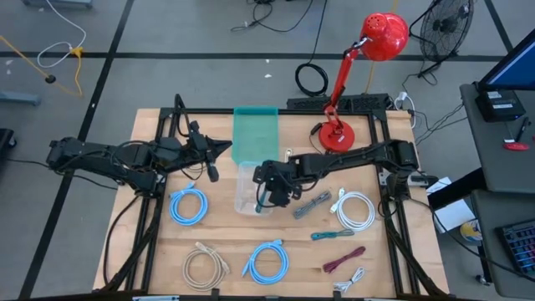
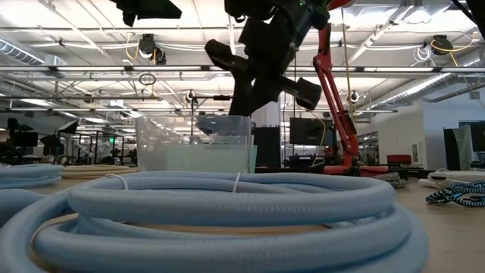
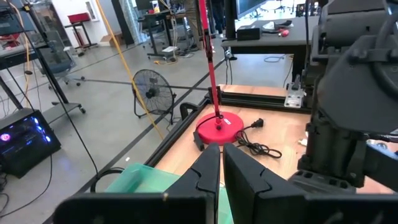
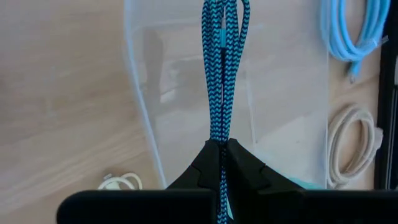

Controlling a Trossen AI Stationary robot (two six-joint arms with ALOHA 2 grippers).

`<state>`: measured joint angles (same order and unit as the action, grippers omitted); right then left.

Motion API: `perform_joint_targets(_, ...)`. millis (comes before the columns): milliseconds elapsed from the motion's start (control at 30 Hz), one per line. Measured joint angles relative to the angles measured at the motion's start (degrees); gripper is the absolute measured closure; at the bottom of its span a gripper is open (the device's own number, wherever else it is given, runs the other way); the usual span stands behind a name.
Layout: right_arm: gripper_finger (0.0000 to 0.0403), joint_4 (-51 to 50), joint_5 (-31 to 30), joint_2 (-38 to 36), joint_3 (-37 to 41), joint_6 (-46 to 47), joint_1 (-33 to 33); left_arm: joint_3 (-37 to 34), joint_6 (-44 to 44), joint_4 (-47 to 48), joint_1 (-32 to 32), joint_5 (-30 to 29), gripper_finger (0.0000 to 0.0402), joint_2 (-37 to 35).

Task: Pick & Place USB Port
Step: Put the top blue black tied USB cable into the transparent bin

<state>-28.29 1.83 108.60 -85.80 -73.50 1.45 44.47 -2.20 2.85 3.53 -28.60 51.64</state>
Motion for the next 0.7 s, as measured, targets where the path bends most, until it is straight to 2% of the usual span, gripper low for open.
perform_joint_targets(333, 0.0398, 0.25, -0.15, 0.0, 0.0, 1.47, 0.02, 0.0, -0.07, 0.0, 0.0, 0.0, 0.0376, 0.0)
perform_joint_targets(700, 0.0373, 4.04, -0.2, -0.02, -0.02, 9.89, 0.02, 0.0, 0.0, 0.09, 0.0, 0.0, 0.0376, 0.0)
